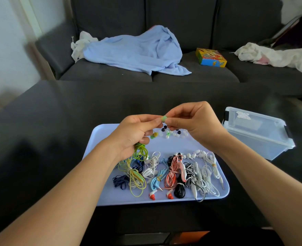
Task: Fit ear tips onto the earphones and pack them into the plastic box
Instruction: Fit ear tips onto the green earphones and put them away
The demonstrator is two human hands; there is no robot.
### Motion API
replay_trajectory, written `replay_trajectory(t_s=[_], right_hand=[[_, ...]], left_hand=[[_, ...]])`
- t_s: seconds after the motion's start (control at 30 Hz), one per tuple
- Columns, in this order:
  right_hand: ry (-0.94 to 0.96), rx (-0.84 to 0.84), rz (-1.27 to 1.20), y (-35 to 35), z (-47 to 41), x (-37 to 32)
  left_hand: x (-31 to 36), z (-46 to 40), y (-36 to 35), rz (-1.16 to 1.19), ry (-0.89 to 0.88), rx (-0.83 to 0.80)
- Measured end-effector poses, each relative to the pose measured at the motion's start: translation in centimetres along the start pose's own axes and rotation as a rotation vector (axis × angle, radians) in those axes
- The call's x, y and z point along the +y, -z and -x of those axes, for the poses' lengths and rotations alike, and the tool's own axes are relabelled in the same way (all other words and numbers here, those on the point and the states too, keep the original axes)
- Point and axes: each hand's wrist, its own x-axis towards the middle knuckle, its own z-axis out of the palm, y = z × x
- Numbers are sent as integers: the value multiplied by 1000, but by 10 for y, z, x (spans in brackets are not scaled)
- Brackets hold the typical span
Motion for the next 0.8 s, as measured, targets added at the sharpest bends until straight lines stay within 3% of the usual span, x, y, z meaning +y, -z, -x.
replay_trajectory(t_s=[0.2, 0.53, 0.8], right_hand=[[13, -18, -60, 1, 0, 1], [-103, -44, -201, 1, 1, 2], [-154, -84, -259, -2, 4, -1]], left_hand=[[1, 0, 2, 88, 27, -60], [3, 2, 5, -74, -118, -9], [3, 4, 10, -83, -135, -110]])
